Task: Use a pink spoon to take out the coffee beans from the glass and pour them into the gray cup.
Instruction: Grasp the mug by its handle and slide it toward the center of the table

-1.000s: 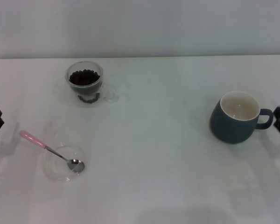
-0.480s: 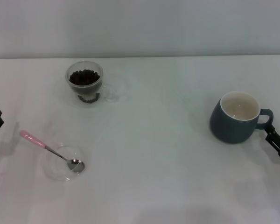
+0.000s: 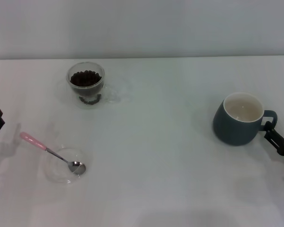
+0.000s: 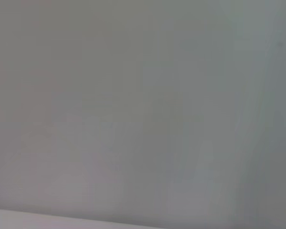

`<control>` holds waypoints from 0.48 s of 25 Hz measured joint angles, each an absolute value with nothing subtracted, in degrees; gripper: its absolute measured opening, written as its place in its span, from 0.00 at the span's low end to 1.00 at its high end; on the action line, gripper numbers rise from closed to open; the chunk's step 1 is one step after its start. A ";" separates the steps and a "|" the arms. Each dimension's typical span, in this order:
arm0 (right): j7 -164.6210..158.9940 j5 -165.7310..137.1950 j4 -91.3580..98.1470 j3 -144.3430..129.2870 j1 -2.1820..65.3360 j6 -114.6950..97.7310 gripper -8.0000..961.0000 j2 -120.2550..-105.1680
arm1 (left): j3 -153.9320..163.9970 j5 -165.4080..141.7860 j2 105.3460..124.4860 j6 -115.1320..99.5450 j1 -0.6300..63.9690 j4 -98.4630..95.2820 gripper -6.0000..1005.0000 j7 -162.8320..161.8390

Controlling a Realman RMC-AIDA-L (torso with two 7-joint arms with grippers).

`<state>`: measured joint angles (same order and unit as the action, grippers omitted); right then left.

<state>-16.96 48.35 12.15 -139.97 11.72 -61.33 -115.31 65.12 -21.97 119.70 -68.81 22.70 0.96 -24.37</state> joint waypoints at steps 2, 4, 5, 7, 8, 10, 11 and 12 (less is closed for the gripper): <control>-16.96 48.35 12.06 -139.97 12.34 -60.68 0.91 -115.31 | 65.12 -21.93 119.70 -68.81 22.69 0.96 0.87 -24.41; -16.96 48.35 12.00 -139.98 12.93 -60.27 0.91 -115.31 | 65.12 -21.91 119.70 -68.86 22.67 0.96 0.87 -24.47; -16.96 48.35 11.99 -139.98 13.21 -59.89 0.91 -115.31 | 65.12 -21.91 119.70 -68.87 22.66 0.97 0.87 -24.48; -16.96 48.34 11.95 -139.63 13.76 -58.93 0.91 -115.27 | 65.13 -21.92 119.70 -68.88 22.59 0.96 0.87 -24.49; -16.96 48.35 11.92 -138.99 14.05 -58.27 0.91 -115.25 | 65.11 -21.91 119.70 -68.88 22.52 0.96 0.87 -24.50; -16.96 48.35 11.89 -137.66 14.33 -57.11 0.91 -115.24 | 65.02 -21.84 119.70 -68.88 22.44 0.96 0.87 -24.50; -16.96 48.35 11.88 -137.27 14.39 -56.89 0.91 -115.23 | 64.98 -21.82 119.70 -68.89 22.41 0.96 0.87 -24.51; -16.96 48.35 11.88 -137.08 14.43 -56.79 0.91 -115.22 | 64.95 -21.80 119.70 -68.93 22.36 0.97 0.87 -24.51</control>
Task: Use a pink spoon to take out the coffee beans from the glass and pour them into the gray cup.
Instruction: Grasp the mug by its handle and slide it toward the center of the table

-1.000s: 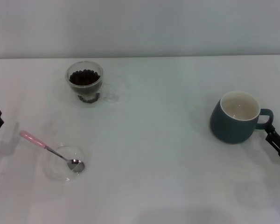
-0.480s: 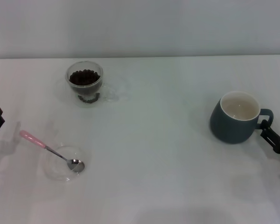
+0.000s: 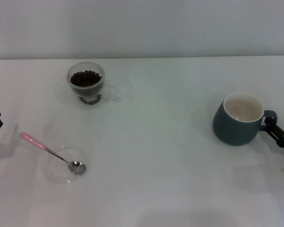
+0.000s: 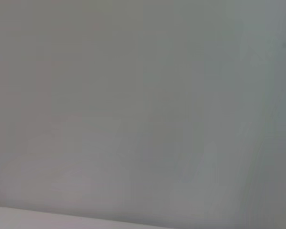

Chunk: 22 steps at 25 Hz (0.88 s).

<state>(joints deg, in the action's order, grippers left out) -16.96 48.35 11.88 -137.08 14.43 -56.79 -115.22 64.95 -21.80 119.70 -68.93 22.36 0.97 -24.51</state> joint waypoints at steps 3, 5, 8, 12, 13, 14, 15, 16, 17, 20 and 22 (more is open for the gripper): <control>-16.95 48.34 11.87 -137.03 14.56 -56.80 0.91 -115.22 | 64.95 -21.77 119.70 -69.01 22.31 0.96 0.87 -24.52; -16.91 48.34 11.90 -137.02 14.65 -56.80 0.91 -115.22 | 64.94 -21.75 119.70 -69.03 22.31 0.96 0.87 -24.52; -16.90 48.34 12.25 -137.02 14.70 -56.78 0.91 -115.22 | 65.00 -21.73 119.70 -69.05 22.34 0.96 0.87 -24.52; -16.87 48.34 12.44 -137.02 14.72 -56.78 0.90 -115.22 | 65.11 -21.85 119.70 -69.17 22.56 0.96 0.87 -24.52; -16.88 48.34 12.46 -137.02 14.73 -56.78 0.90 -115.22 | 65.12 -21.87 119.70 -69.22 22.57 0.96 0.87 -24.52; -16.90 48.34 12.47 -137.01 14.74 -56.78 0.90 -115.22 | 65.13 -21.85 119.70 -69.25 22.54 0.97 0.87 -24.53; -16.99 48.34 12.48 -137.02 14.74 -56.77 0.87 -115.22 | 65.13 -21.82 119.70 -69.25 22.49 0.96 0.87 -24.54; -17.12 48.33 12.52 -137.02 14.75 -56.77 0.83 -115.24 | 65.13 -21.80 119.70 -69.26 22.47 0.96 0.87 -24.56; -17.24 48.33 12.53 -137.02 14.75 -56.77 0.79 -115.26 | 65.13 -21.78 119.70 -69.26 22.45 0.96 0.87 -24.59; -17.27 48.30 12.77 -137.04 14.76 -56.77 0.70 -115.30 | 65.13 -21.85 119.70 -69.26 22.43 0.97 0.87 -24.67; -17.25 48.25 13.07 -137.03 14.77 -56.77 0.65 -115.31 | 65.13 -21.93 119.70 -69.26 22.41 0.96 0.87 -24.69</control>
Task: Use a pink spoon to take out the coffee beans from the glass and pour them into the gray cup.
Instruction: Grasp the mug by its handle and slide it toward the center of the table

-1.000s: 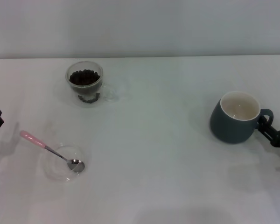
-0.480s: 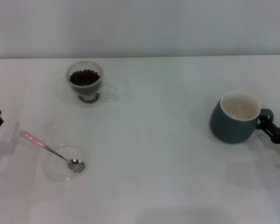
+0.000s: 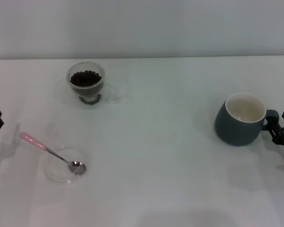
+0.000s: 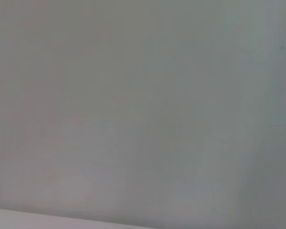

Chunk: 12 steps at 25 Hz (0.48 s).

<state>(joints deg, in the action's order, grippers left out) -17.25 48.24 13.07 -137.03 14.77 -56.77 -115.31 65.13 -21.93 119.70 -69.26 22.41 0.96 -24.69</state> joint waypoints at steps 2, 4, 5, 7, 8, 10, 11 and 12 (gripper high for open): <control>-17.25 48.24 13.26 -137.01 14.77 -56.87 0.61 -115.31 | 65.13 -21.96 119.70 -69.26 22.41 0.96 0.87 -24.70; -17.26 48.25 13.29 -137.01 14.77 -57.06 0.56 -115.31 | 65.13 -21.98 119.70 -69.26 22.41 0.96 0.87 -24.70; -17.26 48.26 13.30 -137.01 14.77 -57.15 0.54 -115.31 | 65.13 -21.99 119.70 -69.26 22.41 0.96 0.87 -24.70; -17.25 48.27 13.35 -137.01 14.77 -57.22 0.49 -115.31 | 65.13 -22.02 119.70 -69.26 22.41 0.97 0.87 -24.70; -17.19 48.23 13.37 -137.03 14.79 -57.24 0.47 -115.31 | 65.13 -22.02 119.70 -69.27 22.41 0.96 0.87 -24.70; -17.04 48.08 13.37 -137.16 14.83 -57.25 0.36 -115.31 | 65.12 -22.03 119.70 -69.31 22.41 0.96 0.87 -24.76; -16.97 48.01 13.37 -137.20 14.84 -57.25 0.30 -115.31 | 65.13 -22.02 119.70 -69.32 22.41 0.96 0.87 -24.89; -16.96 48.00 13.37 -137.20 14.85 -57.25 0.28 -115.31 | 65.13 -22.02 119.70 -69.32 22.41 0.96 0.87 -24.89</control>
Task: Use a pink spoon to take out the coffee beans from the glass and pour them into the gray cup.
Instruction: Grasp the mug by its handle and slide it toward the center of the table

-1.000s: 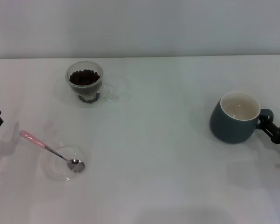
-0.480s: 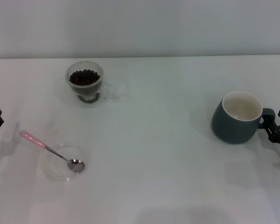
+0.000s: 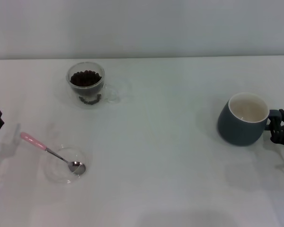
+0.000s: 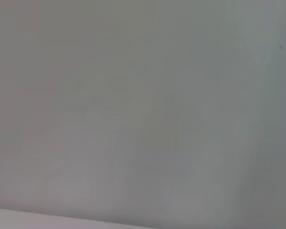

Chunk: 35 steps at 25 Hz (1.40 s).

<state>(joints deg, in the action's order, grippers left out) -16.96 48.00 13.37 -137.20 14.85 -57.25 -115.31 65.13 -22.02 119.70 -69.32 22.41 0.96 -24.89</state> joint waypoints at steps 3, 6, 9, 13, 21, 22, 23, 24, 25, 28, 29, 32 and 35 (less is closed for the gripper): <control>-16.94 47.98 13.36 -137.20 14.85 -57.25 0.21 -115.31 | 65.13 -22.03 119.70 -69.37 22.41 0.97 0.87 -25.20; -16.94 47.99 13.36 -137.15 14.86 -57.38 0.19 -115.31 | 65.13 -22.04 119.71 -69.41 22.36 0.97 0.87 -25.22; -17.02 48.14 13.36 -136.99 14.85 -57.48 0.18 -115.31 | 65.12 -22.06 119.78 -69.43 22.32 0.97 0.87 -25.23; -17.24 48.17 13.36 -136.99 14.85 -57.78 0.18 -115.31 | 65.12 -22.07 119.79 -69.44 22.33 0.96 0.87 -25.23; -17.27 47.97 14.68 -137.67 14.70 -59.17 0.18 -115.31 | 65.12 -22.07 119.79 -69.44 22.66 0.97 0.87 -25.23; -17.28 47.96 15.06 -137.77 14.67 -59.20 0.18 -115.31 | 65.12 -22.07 119.79 -69.44 22.66 0.97 0.87 -25.23; -17.29 47.93 15.53 -138.10 14.69 -59.21 0.18 -115.31 | 65.12 -22.07 119.79 -69.44 22.67 0.97 0.87 -25.25; -17.29 47.92 15.86 -138.49 14.72 -59.21 0.18 -115.30 | 65.12 -22.07 119.79 -69.44 22.67 0.97 0.87 -25.37; -17.30 47.90 16.31 -139.00 14.77 -59.21 0.18 -115.31 | 65.12 -22.07 119.79 -69.44 22.68 0.97 0.87 -25.59; -17.29 47.75 18.05 -140.04 14.90 -59.14 0.19 -115.31 | 65.12 -22.07 119.79 -69.44 22.68 0.97 0.87 -26.59; -17.29 47.74 18.66 -140.36 14.94 -59.01 0.19 -115.31 | 65.12 -22.07 119.79 -69.43 22.68 0.97 0.87 -26.69; -17.29 47.45 20.36 -142.06 15.11 -58.96 0.19 -115.34 | 65.12 -22.07 119.79 -69.43 22.76 0.97 0.87 -26.72; -17.24 45.89 21.86 -143.64 15.40 -58.84 0.19 -115.39 | 65.12 -22.07 119.79 -69.43 22.89 0.97 0.87 -26.72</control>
<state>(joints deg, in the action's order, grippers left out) -17.24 45.89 21.86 -143.64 15.40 -58.84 -115.39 65.12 -22.07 119.79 -69.43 22.89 0.96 -26.72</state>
